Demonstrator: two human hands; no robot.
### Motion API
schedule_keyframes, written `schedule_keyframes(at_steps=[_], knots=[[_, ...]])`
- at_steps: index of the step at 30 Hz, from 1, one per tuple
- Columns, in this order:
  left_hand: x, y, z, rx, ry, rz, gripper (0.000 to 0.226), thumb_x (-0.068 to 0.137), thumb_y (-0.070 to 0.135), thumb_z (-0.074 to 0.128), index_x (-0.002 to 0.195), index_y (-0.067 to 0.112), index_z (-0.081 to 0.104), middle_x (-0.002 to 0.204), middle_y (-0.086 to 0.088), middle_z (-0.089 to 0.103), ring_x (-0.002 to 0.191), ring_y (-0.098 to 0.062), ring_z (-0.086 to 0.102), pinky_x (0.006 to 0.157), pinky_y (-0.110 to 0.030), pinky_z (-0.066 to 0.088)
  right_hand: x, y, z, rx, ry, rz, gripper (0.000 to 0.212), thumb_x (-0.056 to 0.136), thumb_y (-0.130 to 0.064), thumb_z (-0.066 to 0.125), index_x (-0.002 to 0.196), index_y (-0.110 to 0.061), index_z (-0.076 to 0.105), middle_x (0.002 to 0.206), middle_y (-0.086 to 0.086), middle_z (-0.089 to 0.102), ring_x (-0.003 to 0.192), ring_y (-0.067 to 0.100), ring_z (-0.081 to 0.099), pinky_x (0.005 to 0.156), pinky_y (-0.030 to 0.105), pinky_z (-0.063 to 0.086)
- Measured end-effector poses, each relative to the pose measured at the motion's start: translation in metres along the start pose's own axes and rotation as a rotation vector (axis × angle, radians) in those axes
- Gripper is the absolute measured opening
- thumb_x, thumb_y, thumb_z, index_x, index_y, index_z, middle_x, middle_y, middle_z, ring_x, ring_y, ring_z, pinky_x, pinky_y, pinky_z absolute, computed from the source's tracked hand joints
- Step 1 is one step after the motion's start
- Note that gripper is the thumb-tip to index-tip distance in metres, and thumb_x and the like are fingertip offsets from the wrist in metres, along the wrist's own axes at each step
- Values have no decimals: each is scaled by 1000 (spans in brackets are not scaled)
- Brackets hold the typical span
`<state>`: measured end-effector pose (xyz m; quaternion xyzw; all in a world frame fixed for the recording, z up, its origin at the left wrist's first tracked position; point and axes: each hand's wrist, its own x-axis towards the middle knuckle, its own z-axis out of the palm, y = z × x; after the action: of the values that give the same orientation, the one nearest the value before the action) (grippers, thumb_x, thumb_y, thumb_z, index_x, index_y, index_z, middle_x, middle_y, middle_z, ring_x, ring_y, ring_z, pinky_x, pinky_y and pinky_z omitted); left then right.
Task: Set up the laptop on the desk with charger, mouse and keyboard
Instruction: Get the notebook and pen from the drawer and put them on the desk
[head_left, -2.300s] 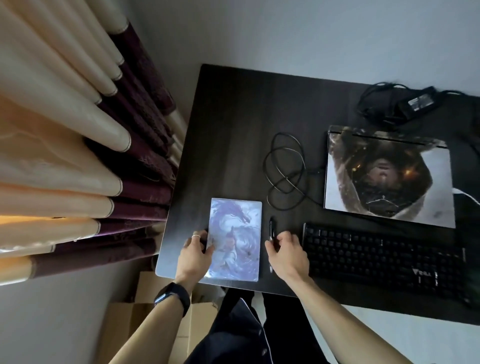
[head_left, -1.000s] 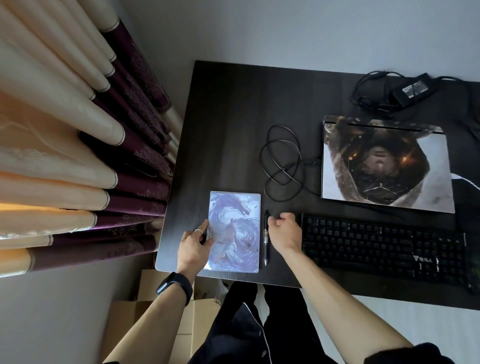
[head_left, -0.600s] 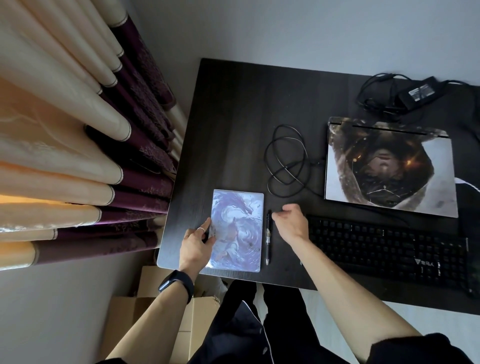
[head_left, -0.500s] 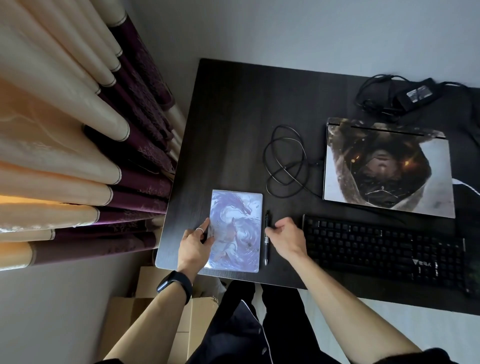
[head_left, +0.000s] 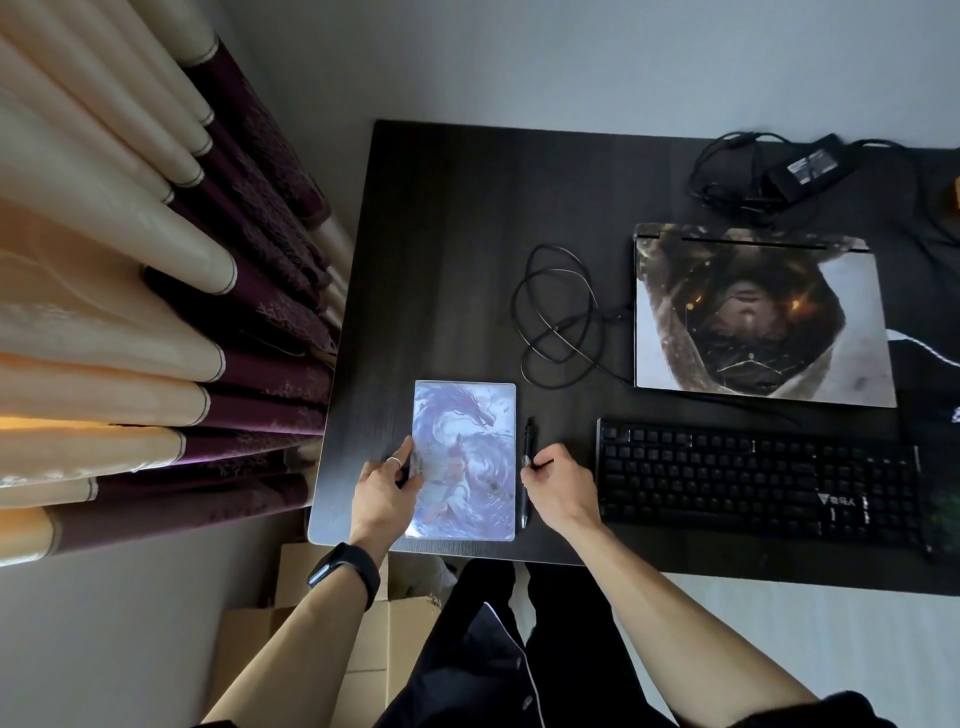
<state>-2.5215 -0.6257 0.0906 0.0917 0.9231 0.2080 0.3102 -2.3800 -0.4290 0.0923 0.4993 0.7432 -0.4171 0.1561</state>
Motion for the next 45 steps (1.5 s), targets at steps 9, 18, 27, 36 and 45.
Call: schedule_keyframes(at_steps=[9,18,27,36,45], knots=[[1,1,0,-7,-16,-2,55,96,38,58,149,32,42,108,-3,51,91,-19,58,97,-30,47,-2,-3,-4,-21,1,-10,17,89,-38,59,101,-27,57,90,-8,72,94,22,67,79,37,55],[-2,2,0,-11,-30,-19,55,97,38,55,150,32,39,106,-2,53,86,-11,52,95,-25,45,-7,-4,-8,1,-14,-18,20,91,-36,61,104,-21,58,85,-11,66,95,20,66,78,32,50],[-25,35,-1,76,21,-17,56,96,24,50,150,21,36,137,-10,42,125,-28,41,103,-41,42,-40,20,-45,102,-46,-111,21,93,-30,62,113,-23,61,105,-8,68,86,3,63,74,16,42],[-64,161,55,131,-11,331,60,95,29,56,151,23,36,145,-5,43,134,-25,40,107,-36,37,-52,103,-146,76,105,-171,24,96,-29,61,119,-24,62,120,-7,63,107,7,60,89,20,46],[-113,234,159,340,-73,381,71,92,47,54,155,30,26,164,-8,16,151,-31,12,122,-42,18,-31,211,-228,-251,163,-176,52,95,-39,58,144,-26,47,158,0,33,143,25,32,115,35,33]])
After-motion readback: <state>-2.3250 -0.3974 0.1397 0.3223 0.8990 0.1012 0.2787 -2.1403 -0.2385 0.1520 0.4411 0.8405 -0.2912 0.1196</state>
